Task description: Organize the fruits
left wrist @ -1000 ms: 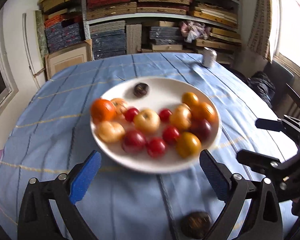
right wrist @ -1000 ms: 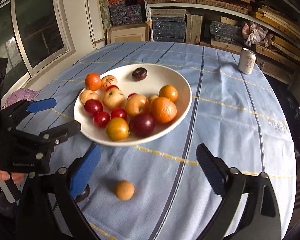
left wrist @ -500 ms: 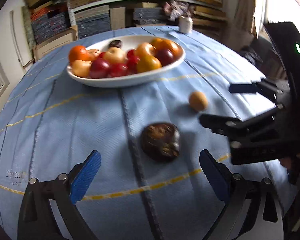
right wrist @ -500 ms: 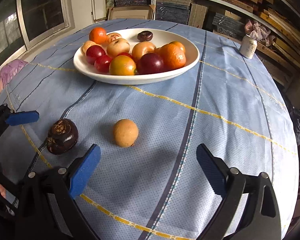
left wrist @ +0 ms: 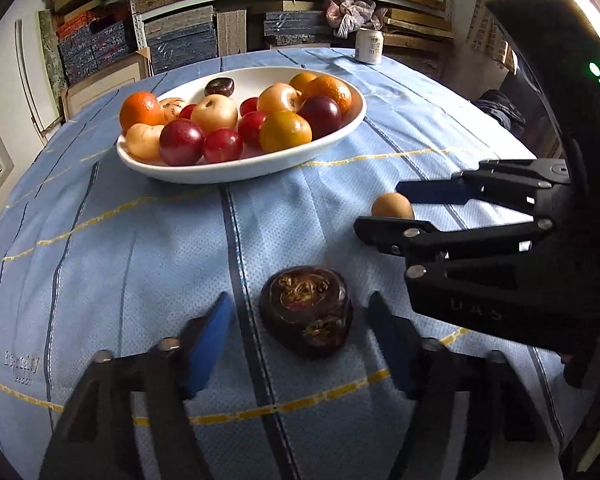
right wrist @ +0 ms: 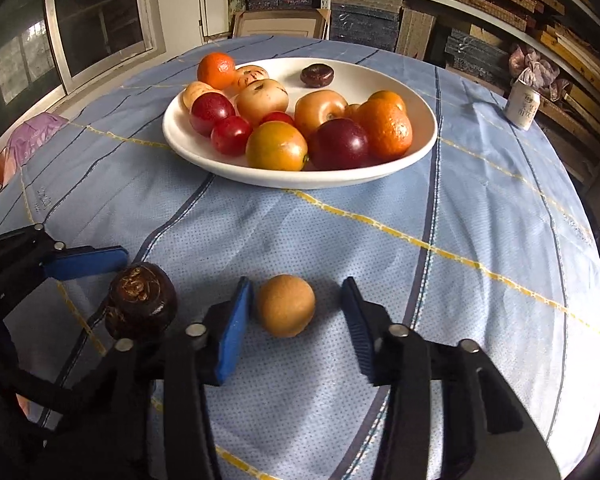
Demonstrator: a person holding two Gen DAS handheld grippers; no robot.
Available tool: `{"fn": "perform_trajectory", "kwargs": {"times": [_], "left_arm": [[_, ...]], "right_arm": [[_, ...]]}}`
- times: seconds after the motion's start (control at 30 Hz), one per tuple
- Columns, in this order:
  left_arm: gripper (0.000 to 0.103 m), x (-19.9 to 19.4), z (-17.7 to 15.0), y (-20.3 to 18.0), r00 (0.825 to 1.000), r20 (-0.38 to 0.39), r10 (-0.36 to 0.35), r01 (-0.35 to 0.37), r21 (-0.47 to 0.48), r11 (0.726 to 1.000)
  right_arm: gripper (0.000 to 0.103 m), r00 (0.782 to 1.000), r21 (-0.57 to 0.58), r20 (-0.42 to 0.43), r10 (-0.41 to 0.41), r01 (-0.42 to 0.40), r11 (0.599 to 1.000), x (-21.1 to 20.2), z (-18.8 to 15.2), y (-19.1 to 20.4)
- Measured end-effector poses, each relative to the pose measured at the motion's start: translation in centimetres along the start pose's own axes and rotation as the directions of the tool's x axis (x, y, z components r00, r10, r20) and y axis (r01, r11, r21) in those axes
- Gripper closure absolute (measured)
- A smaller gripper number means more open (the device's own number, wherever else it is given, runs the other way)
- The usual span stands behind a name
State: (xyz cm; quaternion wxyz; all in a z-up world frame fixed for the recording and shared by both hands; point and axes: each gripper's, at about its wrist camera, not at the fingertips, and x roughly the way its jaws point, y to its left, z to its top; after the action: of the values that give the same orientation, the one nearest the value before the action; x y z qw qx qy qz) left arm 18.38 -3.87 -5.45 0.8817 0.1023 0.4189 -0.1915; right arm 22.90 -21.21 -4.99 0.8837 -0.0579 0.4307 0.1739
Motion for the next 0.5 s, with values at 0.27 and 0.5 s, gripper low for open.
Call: {"fn": "perform_trajectory", "kwargs": {"times": [0.27, 0.5], "left_arm": [[0.058, 0.0, 0.4, -0.4, 1.000, 0.008, 0.003, -0.003, 0.012, 1.000], [0.058, -0.2, 0.3, -0.7, 1.000, 0.002, -0.013, 0.013, 0.025, 1.000]], "right_arm": [[0.077, 1.000, 0.053, 0.017, 0.009, -0.010, 0.999, -1.0, -1.3, -0.3], [0.077, 0.999, 0.124, 0.041, 0.001, -0.006, 0.992, -2.3, -2.2, -1.8]]}}
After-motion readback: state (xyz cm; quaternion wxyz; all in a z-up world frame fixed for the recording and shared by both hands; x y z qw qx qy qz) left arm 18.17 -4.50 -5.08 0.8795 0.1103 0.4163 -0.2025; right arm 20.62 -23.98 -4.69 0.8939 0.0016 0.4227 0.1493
